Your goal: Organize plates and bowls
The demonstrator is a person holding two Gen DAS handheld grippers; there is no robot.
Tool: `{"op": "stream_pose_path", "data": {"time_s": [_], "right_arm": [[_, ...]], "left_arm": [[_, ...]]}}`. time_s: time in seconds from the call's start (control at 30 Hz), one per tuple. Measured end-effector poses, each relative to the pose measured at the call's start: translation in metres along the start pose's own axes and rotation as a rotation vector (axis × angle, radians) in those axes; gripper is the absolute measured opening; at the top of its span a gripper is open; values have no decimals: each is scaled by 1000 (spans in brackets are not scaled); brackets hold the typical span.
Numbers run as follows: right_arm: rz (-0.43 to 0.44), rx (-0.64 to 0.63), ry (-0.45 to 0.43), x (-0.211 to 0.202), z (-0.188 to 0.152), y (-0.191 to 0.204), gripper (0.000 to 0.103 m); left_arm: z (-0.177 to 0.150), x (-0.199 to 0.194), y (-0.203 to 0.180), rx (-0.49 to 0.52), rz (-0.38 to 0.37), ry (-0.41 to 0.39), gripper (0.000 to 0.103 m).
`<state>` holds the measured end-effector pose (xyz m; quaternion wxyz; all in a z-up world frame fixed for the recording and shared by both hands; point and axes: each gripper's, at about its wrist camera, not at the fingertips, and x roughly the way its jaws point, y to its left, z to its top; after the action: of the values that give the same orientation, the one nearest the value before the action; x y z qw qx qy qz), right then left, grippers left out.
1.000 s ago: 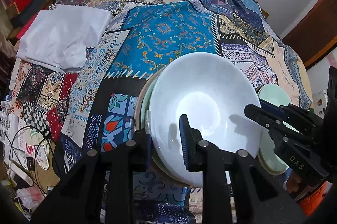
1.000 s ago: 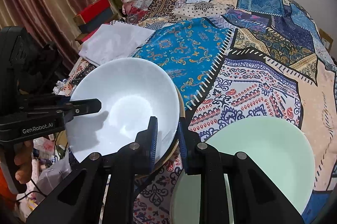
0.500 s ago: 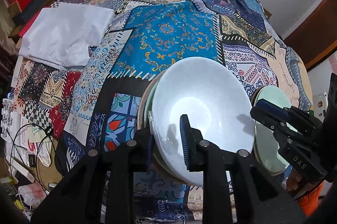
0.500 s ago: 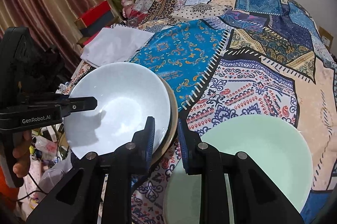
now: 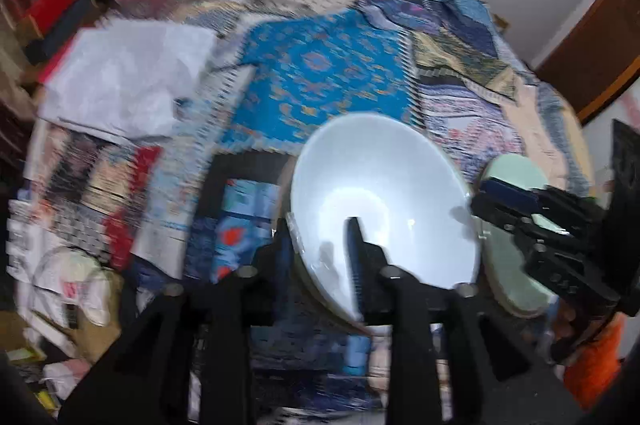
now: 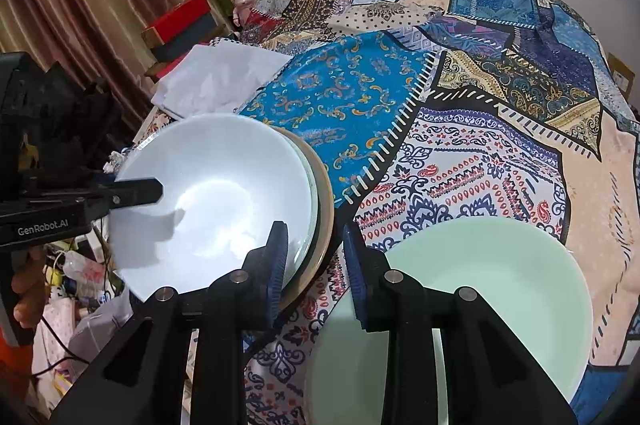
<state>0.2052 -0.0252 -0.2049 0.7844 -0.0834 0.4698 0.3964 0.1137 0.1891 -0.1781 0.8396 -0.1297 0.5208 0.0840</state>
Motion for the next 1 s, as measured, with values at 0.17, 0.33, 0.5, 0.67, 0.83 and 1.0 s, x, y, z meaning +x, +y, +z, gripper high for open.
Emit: {"op": "stream_pose_path", "data": {"time_s": [0.17, 0.33, 0.5, 0.67, 0.83, 1.0], "right_arm": [[7, 3, 6, 2, 0, 0, 27], [14, 10, 15, 7, 0, -1, 35], [15, 2, 40, 15, -1, 0, 35], [36, 3, 74, 25, -1, 2, 35], [65, 5, 118, 38, -1, 5, 35], [39, -10, 108, 42, 1, 11, 36]], "left_arm": [[-1, 1, 13, -31, -12, -6, 51], [-14, 18, 22, -51, -38, 45, 52], [-19, 31, 25, -87, -109, 70, 52], [-22, 47, 24, -103, -142, 98, 54], [-24, 55, 18, -101, -181, 98, 52], [-23, 54, 12, -79, -194, 80, 43]]}}
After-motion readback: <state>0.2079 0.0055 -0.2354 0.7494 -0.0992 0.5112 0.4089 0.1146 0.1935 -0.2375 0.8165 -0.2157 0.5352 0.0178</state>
